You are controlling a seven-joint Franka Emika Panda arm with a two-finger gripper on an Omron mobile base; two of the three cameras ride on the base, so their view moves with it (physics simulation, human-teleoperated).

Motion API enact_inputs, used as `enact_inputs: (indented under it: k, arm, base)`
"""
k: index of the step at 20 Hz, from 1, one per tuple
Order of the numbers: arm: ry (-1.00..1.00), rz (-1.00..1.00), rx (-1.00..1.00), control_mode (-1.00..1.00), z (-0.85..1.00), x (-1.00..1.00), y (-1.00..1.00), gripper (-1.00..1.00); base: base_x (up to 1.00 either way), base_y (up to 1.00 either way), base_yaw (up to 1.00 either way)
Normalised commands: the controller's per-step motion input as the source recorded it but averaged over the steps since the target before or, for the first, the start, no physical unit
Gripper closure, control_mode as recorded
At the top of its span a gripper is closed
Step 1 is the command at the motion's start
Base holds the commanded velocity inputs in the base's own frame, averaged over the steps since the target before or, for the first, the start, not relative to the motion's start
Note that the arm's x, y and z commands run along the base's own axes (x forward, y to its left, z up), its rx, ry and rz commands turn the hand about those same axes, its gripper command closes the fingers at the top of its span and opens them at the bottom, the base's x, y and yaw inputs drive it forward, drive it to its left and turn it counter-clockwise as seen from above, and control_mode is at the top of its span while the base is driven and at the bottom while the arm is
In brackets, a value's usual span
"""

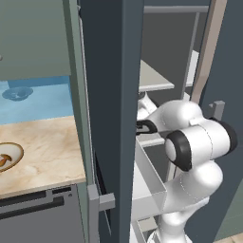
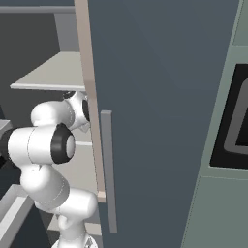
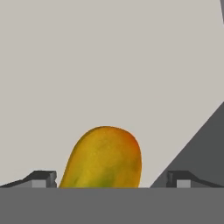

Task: Take the garlic, mango, and mushroom from the freezer and place them in the bowl on the counter.

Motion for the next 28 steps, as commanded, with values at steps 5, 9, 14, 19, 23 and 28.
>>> enact_inputs:
  k: [5, 9, 14, 19, 23, 28]
  arm:
    - [0.07, 0.00, 0.00, -1.00, -0.23, 0.18, -0.02, -1.00]
    - [0.17, 0.00, 0.04, -1.00, -0.46, 0.05, -0.10, -1.00]
    - [0.22, 0.01, 0.06, -1.00, -0.75, 0.00, -0.02, 1.00]
    - [0.20, 0.02, 0.08, -1.00, -0.96, 0.00, -0.03, 1.00]
    - [0.15, 0.01, 0.04, -1.00, -1.00, -0.17, 0.02, 1.00]
    - [0.07, 0.00, 0.00, -1.00, -1.00, -0.34, 0.12, 1.00]
  base:
    - [0.00, 0.00, 0.00]
    - [0.00, 0.00, 0.00]
    - [0.00, 0.00, 0.00]
    - [0.00, 0.00, 0.00]
    - [0.00, 0.00, 0.00]
    - [0.00, 0.00, 0.00]
